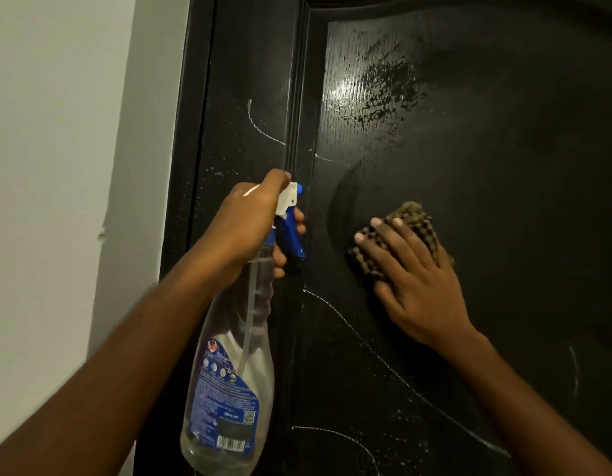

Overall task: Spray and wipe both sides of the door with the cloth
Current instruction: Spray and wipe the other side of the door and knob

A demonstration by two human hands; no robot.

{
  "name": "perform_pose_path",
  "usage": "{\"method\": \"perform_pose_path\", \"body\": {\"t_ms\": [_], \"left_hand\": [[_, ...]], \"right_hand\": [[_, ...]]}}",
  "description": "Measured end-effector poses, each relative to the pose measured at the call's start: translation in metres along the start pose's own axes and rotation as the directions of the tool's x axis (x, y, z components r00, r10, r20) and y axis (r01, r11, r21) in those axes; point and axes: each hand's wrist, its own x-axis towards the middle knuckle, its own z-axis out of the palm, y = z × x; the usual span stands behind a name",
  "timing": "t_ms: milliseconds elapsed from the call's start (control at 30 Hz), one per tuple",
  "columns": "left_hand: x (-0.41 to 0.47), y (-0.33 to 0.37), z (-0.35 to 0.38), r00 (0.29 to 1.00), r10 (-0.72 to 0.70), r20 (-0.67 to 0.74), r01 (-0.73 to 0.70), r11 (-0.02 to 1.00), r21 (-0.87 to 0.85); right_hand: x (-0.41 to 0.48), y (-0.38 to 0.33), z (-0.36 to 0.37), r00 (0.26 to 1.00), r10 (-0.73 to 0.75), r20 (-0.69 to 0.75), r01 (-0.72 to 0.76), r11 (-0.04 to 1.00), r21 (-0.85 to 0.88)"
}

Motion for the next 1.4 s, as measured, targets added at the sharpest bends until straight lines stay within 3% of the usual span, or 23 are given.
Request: {"method": "perform_pose_path", "body": {"t_ms": [200,300,467,567,767,867,1000,1167,1400], "left_hand": [[0.006,0.003,-0.006,1.000,-0.005,0.022,0.005,0.999,0.034],[0.005,0.002,-0.011,0.998,0.047,-0.037,-0.045,0.998,0.049],[-0.002,0.001,-0.025,0.997,0.012,-0.073,-0.016,0.998,-0.057],[-0.008,-0.001,-0.029,0.998,-0.004,-0.067,-0.005,0.991,-0.133],[-0.008,0.001,-0.040,0.995,0.014,-0.101,-0.021,0.997,-0.068],[-0.003,0.004,-0.043,0.995,0.009,-0.100,-0.012,0.999,-0.035],[0.004,0.005,-0.044,0.995,-0.019,-0.100,0.016,0.999,-0.031],[0.003,-0.001,-0.049,0.991,-0.015,-0.136,0.013,1.000,-0.017],[-0.007,0.005,-0.052,0.989,0.038,-0.146,-0.036,0.999,0.013]], "right_hand": [[0.055,0.014,-0.016,0.939,0.336,-0.072,-0.330,0.940,0.086],[0.112,0.015,-0.019,0.918,0.383,-0.105,-0.371,0.921,0.118],[0.168,-0.015,-0.011,0.950,0.270,-0.160,-0.256,0.961,0.103],[0.126,-0.044,0.005,0.983,0.061,-0.175,-0.054,0.998,0.044],[0.044,-0.049,0.020,0.970,-0.244,-0.017,0.243,0.970,-0.025],[0.095,-0.030,0.010,0.977,-0.198,-0.081,0.195,0.980,-0.045],[0.178,-0.011,-0.005,0.986,-0.014,-0.164,0.013,1.000,-0.005],[0.174,-0.033,0.001,0.968,0.114,-0.222,-0.107,0.993,0.041],[0.055,-0.075,0.024,0.985,-0.135,-0.111,0.140,0.989,0.038]]}}
